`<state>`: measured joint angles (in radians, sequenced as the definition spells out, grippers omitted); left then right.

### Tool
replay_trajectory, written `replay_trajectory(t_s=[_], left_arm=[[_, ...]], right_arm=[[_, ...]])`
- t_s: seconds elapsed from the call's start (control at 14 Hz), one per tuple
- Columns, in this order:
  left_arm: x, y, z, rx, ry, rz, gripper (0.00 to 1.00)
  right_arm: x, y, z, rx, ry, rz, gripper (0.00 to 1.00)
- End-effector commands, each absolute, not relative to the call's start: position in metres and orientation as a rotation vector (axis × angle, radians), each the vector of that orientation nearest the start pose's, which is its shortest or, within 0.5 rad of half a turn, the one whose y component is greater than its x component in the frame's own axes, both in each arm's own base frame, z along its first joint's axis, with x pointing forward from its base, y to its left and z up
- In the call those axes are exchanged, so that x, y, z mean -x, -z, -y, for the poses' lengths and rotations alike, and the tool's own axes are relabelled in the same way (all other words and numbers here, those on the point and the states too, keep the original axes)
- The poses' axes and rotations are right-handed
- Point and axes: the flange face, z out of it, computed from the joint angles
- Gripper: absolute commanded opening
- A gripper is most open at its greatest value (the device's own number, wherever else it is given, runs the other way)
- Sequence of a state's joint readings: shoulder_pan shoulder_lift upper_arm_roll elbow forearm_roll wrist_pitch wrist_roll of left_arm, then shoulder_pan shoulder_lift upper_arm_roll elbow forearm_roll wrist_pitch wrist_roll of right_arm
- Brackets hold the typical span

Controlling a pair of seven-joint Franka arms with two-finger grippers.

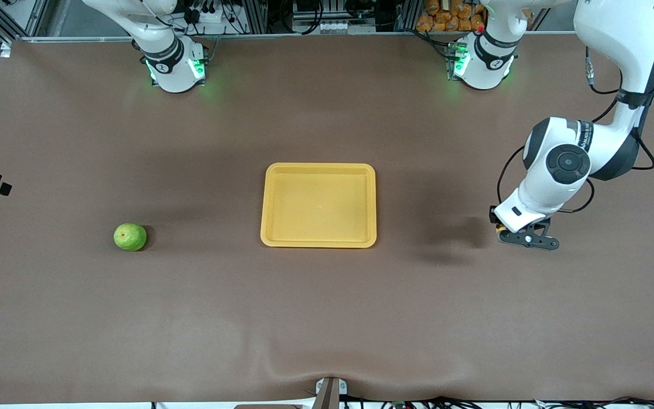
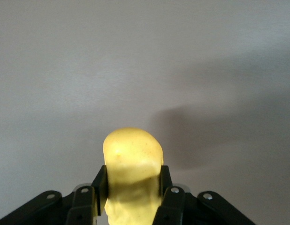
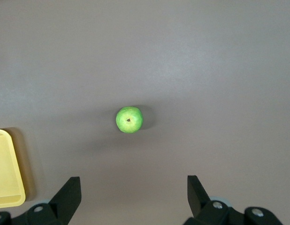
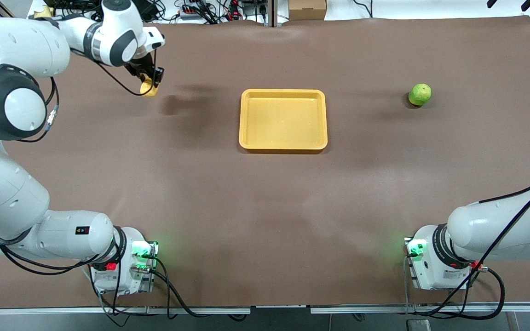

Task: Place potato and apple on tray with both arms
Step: 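Lift the potato with the left gripper and carry it over the tray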

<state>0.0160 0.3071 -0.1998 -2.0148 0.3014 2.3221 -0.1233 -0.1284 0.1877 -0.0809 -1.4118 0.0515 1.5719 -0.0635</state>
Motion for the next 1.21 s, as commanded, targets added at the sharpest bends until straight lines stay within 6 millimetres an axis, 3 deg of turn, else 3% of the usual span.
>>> replay_trajectory(t_s=[0.0, 0.5, 1.14], left_arm=[[-0.595, -0.333, 0.135, 2.948, 0.018, -0.373, 0.0], [-0.589, -0.35, 0.194, 2.978, 0.034, -0.28, 0.0], [-0.572, -0.353, 0.294, 3.014, 0.088, -0.221, 0.0]], right_arm=[[-0.599, -0.596, 0.117, 3.083, -0.036, -0.232, 1.0], [-0.599, -0.598, 0.118, 3.083, -0.032, -0.235, 1.0], [-0.599, -0.598, 0.117, 3.083, -0.032, -0.232, 1.0]])
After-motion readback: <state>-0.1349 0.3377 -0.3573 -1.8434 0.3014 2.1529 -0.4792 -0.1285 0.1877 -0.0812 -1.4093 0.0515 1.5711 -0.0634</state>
